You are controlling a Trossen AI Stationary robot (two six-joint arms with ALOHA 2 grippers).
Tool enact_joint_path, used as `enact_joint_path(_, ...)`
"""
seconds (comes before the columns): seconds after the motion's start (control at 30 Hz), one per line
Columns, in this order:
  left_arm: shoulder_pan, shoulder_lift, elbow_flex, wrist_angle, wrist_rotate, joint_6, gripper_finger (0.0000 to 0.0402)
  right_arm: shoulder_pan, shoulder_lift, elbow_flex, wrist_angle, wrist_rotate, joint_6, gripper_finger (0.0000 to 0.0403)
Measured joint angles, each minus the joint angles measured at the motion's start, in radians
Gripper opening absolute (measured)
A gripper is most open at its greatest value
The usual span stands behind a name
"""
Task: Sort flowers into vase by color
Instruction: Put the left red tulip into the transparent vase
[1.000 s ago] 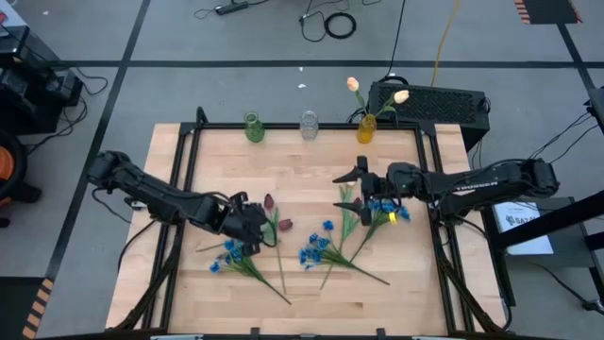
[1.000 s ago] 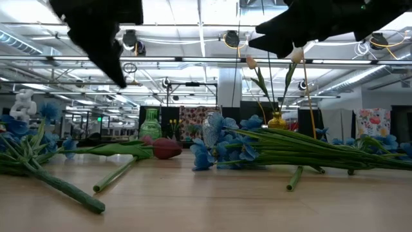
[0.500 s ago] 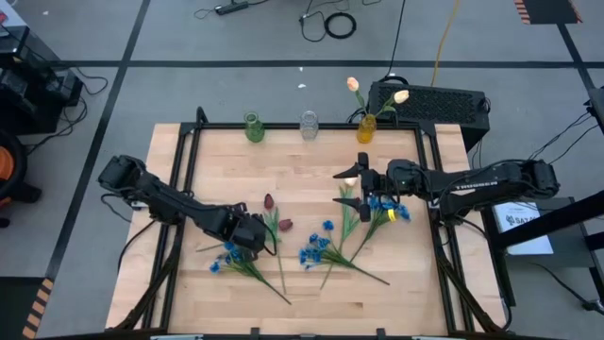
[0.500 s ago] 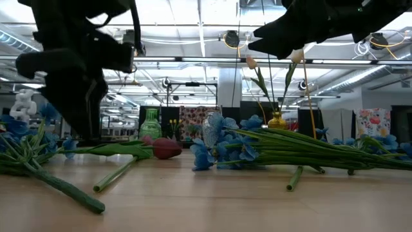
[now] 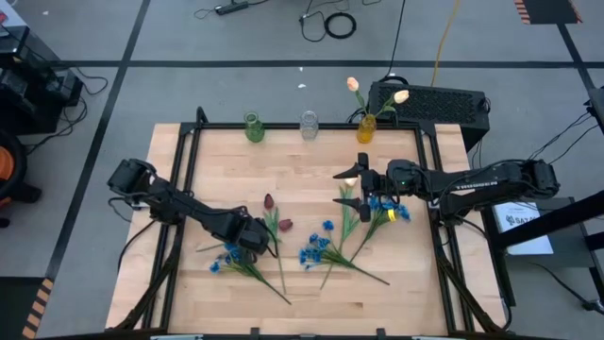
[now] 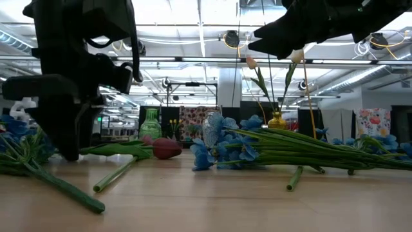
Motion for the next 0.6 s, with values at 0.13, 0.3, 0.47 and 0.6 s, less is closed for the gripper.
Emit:
enact_joint_path(0.13,0.012,0.009,0.002,0.003,0.008,0.033,0.0227,0.000,0.000,0.000,-0.001,0.000,0.000,0.0309)
enact_joint_path(0.3,0.034,0.010,0.003,0.008,0.032,0.066,0.0175,0.000,0.000,0.000,-0.001,0.000,0.000,0.0309)
enact_joint_path(0.47,0.050,0.011,0.002,0.005,0.030,0.072,0.0120,0.000,0.000,0.000,-0.001,0.000,0.000,0.0309)
enact_joint_path(0.6,0.054,0.007,0.000,-0.007,0.013,0.092,0.0086,0.000,0.000,0.000,-0.002,0.000,0.000,0.0309)
